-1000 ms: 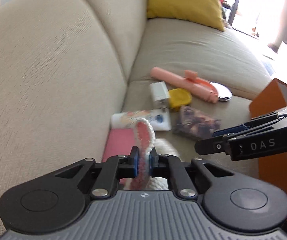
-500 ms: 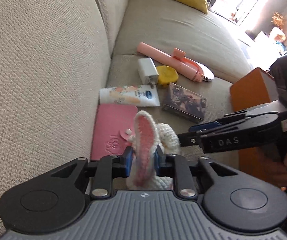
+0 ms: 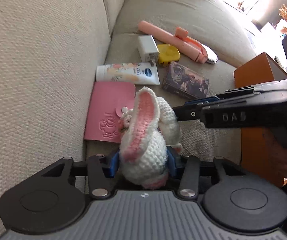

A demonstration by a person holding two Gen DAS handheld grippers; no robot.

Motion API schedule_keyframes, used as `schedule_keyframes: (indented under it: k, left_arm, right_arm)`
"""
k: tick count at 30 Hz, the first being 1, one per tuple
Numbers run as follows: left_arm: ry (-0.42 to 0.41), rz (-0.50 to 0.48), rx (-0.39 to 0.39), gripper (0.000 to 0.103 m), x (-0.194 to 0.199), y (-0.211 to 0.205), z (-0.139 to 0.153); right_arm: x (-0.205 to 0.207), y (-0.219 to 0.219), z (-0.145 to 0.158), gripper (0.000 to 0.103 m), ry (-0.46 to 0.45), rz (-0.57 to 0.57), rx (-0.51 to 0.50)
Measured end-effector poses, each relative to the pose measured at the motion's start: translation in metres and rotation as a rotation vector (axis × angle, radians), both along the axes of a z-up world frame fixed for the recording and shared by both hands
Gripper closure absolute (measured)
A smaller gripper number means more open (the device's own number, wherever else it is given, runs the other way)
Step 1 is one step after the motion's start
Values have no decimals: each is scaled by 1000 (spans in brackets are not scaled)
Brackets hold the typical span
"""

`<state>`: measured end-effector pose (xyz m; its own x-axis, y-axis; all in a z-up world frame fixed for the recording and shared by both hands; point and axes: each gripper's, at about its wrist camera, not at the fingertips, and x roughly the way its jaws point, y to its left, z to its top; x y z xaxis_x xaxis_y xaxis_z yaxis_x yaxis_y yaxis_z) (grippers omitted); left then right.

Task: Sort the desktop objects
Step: 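Grasp the pink card wallet with the right gripper, then lift the bunny with the left gripper while the right gripper lifts the wallet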

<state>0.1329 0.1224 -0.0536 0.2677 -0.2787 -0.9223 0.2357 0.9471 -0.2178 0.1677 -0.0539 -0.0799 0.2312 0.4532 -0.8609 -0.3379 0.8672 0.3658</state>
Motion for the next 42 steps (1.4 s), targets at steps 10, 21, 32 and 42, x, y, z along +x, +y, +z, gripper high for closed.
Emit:
schedule_keyframes:
  k: [10,21,32,42]
  left_arm:
    - [29,70,138,48,-14,30,32]
    - [-9,145,100,46,2,26,8]
    - [36,130,96,41,-12,26,0]
    - [8,72,151,33,-15,24,20]
  right_arm:
    - [26,21,-27,60,100,-54,73]
    - [41,46,-66,58,176,-93,103]
    - [45,45,-64,69,139,-135,173]
    - [12,25,6,70,-113,31,-47]
